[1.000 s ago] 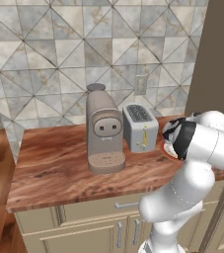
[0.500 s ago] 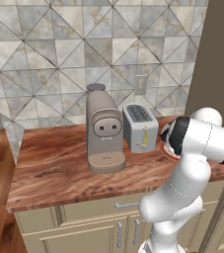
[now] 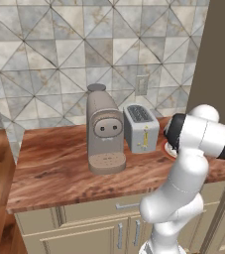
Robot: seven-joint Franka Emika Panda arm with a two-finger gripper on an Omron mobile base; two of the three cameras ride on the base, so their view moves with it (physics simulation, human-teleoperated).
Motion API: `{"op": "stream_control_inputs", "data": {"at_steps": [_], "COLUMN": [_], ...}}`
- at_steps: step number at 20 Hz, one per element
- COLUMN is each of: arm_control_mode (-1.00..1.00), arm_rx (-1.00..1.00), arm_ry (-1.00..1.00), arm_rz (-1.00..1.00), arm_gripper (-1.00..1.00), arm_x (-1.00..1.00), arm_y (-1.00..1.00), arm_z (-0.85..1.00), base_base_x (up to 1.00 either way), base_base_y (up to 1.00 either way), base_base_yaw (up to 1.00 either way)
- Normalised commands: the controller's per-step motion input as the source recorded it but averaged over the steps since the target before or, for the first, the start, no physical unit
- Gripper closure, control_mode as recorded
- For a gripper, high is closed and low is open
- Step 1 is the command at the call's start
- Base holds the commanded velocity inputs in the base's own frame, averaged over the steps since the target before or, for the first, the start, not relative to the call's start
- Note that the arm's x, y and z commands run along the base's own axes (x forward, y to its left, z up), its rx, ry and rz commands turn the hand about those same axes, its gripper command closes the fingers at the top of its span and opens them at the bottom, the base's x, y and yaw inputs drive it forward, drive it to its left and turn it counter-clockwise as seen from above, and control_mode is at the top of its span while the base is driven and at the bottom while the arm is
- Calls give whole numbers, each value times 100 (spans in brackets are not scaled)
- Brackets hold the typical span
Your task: Pick the avocado and bread from the counter and place them on the plate. Then pick the jam from the cabinet and place it next to the plate. Lastly close the cabinet door.
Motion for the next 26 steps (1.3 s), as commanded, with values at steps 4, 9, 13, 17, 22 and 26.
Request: {"op": "stream_control_inputs", "data": {"at_steps": [4, 9, 13, 17, 22, 26], "arm_control_mode": [-100, -100, -100, -100, -100, -100], "arm_rx": [0, 0, 0, 0, 0, 0], "arm_ry": [0, -5, -9, -6, -2, 0], "arm_rz": [0, 0, 0, 0, 1, 1], "arm_gripper": [-100, -100, -100, -100, -100, -100], "arm_x": [1, -10, -16, -4, -6, -23], "arm_y": [-4, -14, -4, 0, 0, 1], "arm_z": [-3, 5, 28, 40, 46, 58], "base_base_x": [0, 0, 0, 0, 0, 0], "base_base_y": [0, 0, 0, 0, 0, 0], "base_base_yaw": [0, 0, 0, 0, 0, 0]}}
